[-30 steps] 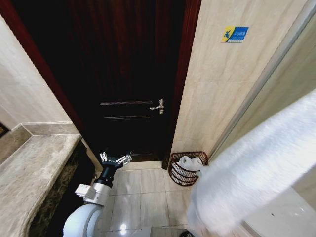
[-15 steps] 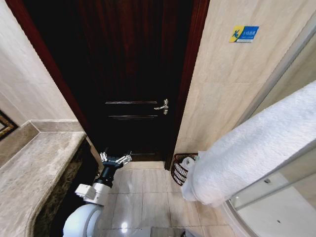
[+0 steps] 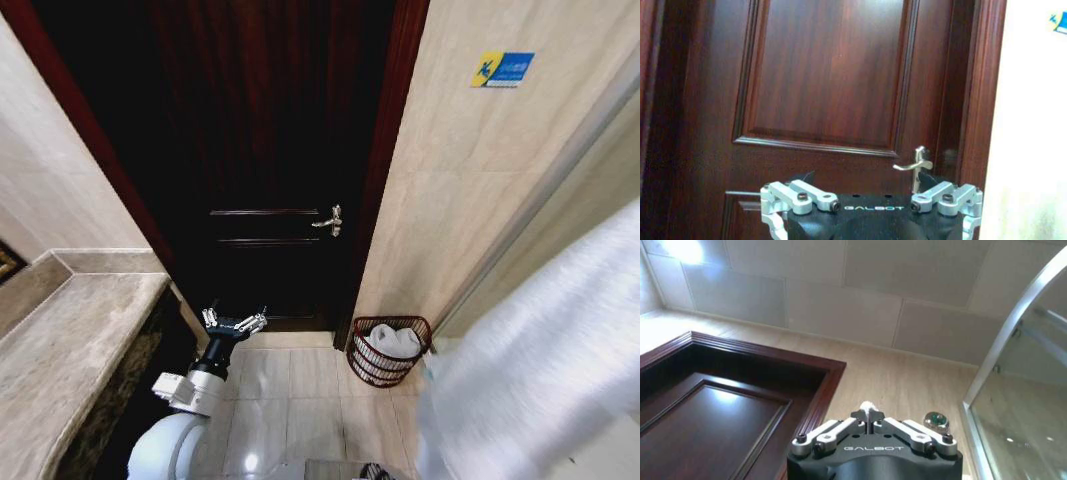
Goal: Discard the used towel into the hamper.
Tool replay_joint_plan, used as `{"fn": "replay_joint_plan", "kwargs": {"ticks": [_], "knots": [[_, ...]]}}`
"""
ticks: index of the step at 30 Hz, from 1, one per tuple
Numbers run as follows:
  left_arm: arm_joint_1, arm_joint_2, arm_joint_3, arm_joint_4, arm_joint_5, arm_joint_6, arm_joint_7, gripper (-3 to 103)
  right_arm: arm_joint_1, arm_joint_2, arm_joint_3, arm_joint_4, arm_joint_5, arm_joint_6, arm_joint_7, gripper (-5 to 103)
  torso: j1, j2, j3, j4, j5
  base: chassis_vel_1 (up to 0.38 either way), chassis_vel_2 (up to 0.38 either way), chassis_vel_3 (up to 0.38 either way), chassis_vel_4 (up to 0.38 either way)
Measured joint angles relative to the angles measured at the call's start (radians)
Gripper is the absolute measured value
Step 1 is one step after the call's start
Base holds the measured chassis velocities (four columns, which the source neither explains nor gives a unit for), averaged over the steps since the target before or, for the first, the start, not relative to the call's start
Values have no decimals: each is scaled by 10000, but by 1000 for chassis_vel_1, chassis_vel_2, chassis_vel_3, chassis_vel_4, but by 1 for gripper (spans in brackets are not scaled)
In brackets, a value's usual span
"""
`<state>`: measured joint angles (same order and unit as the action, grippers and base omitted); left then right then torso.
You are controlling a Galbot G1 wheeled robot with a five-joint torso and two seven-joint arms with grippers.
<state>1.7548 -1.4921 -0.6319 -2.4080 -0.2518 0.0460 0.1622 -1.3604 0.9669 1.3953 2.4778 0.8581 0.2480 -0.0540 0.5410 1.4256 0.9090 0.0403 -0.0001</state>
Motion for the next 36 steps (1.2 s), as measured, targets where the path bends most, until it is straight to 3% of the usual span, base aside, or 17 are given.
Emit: {"fn": "replay_joint_plan", "kwargs": {"ticks": [5, 17, 36], "knots": [[0, 0, 0, 0, 0, 0, 0, 100, 21, -13, -63, 1, 33, 179, 85, 2, -7, 0, -3, -13, -2, -37, 36, 19, -11], [3, 0, 0, 0, 0, 0, 0, 100, 76, -86, 7, -25, 20, 22, 80, 2, -17, 5, -6, -5, 1, 26, -7, -15, 14], [1, 0, 0, 0, 0, 0, 0, 100, 85, -77, -93, -13, 65, -22, 135, 2, -4, 0, -1, -6, 1, -98, 95, 102, -92]]}}
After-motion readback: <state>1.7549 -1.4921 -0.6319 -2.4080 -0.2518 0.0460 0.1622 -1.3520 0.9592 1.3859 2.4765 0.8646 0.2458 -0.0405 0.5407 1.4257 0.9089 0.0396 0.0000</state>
